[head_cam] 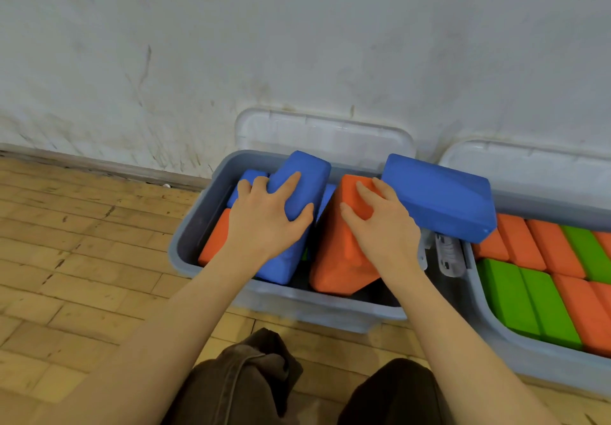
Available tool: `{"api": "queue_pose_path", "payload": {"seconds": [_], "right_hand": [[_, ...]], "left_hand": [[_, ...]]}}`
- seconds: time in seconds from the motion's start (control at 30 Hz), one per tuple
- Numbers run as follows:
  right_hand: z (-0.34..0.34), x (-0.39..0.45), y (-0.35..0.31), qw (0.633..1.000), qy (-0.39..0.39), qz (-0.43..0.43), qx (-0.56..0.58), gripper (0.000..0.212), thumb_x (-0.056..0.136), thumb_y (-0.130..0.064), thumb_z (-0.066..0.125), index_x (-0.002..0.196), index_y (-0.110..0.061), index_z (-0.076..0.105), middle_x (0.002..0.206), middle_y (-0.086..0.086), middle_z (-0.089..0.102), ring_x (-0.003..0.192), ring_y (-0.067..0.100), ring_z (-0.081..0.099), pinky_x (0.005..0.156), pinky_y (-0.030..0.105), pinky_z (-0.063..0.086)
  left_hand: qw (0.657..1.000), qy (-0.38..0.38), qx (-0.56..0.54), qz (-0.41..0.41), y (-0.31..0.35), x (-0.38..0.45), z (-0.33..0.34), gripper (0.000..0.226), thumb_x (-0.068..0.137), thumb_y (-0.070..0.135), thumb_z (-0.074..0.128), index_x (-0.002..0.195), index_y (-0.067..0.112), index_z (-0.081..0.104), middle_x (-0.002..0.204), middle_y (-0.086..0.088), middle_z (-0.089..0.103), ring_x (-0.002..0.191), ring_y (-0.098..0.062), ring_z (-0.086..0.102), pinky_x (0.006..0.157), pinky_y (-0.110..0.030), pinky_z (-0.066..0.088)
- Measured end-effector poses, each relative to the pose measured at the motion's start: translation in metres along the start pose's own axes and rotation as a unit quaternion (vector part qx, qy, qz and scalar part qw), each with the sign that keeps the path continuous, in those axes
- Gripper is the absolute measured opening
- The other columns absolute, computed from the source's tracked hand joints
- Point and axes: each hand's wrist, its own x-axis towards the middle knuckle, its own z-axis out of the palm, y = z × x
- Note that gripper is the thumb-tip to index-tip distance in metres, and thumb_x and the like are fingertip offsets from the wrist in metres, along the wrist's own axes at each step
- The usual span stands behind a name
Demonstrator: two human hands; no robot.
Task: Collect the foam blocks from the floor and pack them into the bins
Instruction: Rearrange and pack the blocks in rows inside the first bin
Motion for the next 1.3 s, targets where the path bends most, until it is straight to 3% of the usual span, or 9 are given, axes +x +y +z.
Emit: {"api": "queue_pose_path", "payload": {"seconds": [0.13,0.23,0.33,0.5,0.63,0.87,0.97,1.07,1.3], "right_hand": [[-0.004,-0.002,0.001,1.0,0.008,0.005,0.004,0.05,0.091,-0.051,0.048,0.139,-0.036,0.041,0.153,-0.014,0.024,0.13,0.015,0.041,0.092,0.035,0.038],[-0.002,0.001,0.0,1.0,0.001,0.019,0.01,0.052,0.092,-0.05,0.048,0.141,-0.035,0.04,0.154,-0.013,0.024,0.131,0.015,0.04,0.094,0.036,0.037],[0.005,0.002,-0.006,1.0,-0.019,0.014,0.01,0.054,0.093,-0.048,0.047,0.143,-0.033,0.036,0.155,-0.011,0.02,0.131,0.016,0.039,0.092,0.035,0.037],[0.006,0.003,-0.007,0.999,-0.018,0.005,-0.034,0.051,0.094,-0.049,0.045,0.142,-0.034,0.037,0.156,-0.01,0.017,0.126,0.023,0.045,0.081,0.033,0.036],[-0.001,0.011,0.001,0.999,-0.001,0.018,-0.051,0.048,0.092,-0.048,0.047,0.137,-0.033,0.044,0.155,-0.012,0.021,0.124,0.023,0.047,0.078,0.032,0.033],[0.032,0.01,0.002,1.0,-0.01,0.021,0.002,0.051,0.09,-0.047,0.051,0.138,-0.031,0.044,0.153,-0.013,0.025,0.128,0.016,0.043,0.089,0.032,0.037],[0.044,0.014,0.003,0.999,-0.001,0.033,0.015,0.052,0.089,-0.049,0.052,0.138,-0.032,0.044,0.153,-0.013,0.026,0.13,0.015,0.041,0.091,0.032,0.037],[0.057,0.008,0.017,0.999,-0.018,0.031,0.01,0.053,0.089,-0.051,0.052,0.139,-0.034,0.043,0.152,-0.014,0.024,0.129,0.015,0.042,0.09,0.033,0.039],[0.086,-0.002,0.038,0.997,-0.049,0.054,-0.003,0.057,0.088,-0.053,0.053,0.14,-0.035,0.039,0.152,-0.01,0.02,0.117,0.028,0.052,0.087,0.038,0.043]], "left_hand": [[0.998,0.006,-0.043,-0.042,0.003,0.0,0.0,0.062,0.085,0.058,0.047,0.141,0.034,0.037,0.13,-0.013,0.044,0.117,-0.032,0.032,0.084,-0.038,0.041],[0.998,0.027,-0.058,-0.029,0.006,0.002,0.006,0.075,0.075,0.066,0.031,0.136,0.026,0.048,0.119,-0.021,0.05,0.105,-0.037,0.04,0.082,-0.044,0.043],[0.994,0.066,-0.084,-0.018,0.004,0.009,0.009,0.073,0.076,0.063,0.033,0.13,0.019,0.055,0.11,-0.022,0.053,0.094,-0.038,0.043,0.079,-0.046,0.045],[0.977,0.049,-0.182,-0.102,0.004,0.019,0.009,0.059,0.085,0.055,0.052,0.136,0.026,0.048,0.123,-0.012,0.045,0.114,-0.028,0.033,0.094,-0.04,0.039],[0.969,0.016,-0.206,-0.134,0.004,0.018,0.016,0.054,0.089,0.05,0.051,0.139,0.03,0.044,0.13,-0.01,0.042,0.12,-0.026,0.03,0.087,-0.03,0.034],[0.999,0.008,0.032,-0.025,-0.03,0.009,0.041,0.074,0.077,0.065,0.025,0.128,0.023,0.056,0.117,-0.018,0.05,0.084,-0.037,0.052,0.076,-0.041,0.04],[0.998,-0.008,0.063,0.025,-0.027,0.008,0.045,0.07,0.077,0.065,0.025,0.132,0.031,0.052,0.128,-0.016,0.048,0.088,-0.038,0.053,0.079,-0.041,0.042],[0.995,-0.084,0.044,0.027,-0.031,0.004,0.056,0.074,0.077,0.066,0.016,0.142,0.036,0.035,0.144,-0.014,0.032,0.098,-0.038,0.05,0.085,-0.04,0.041],[0.983,-0.174,0.016,0.062,-0.055,-0.009,0.091,0.09,0.068,0.071,0.011,0.148,0.03,0.023,0.144,-0.022,0.023,0.112,-0.04,0.045,0.092,-0.04,0.039]]}}
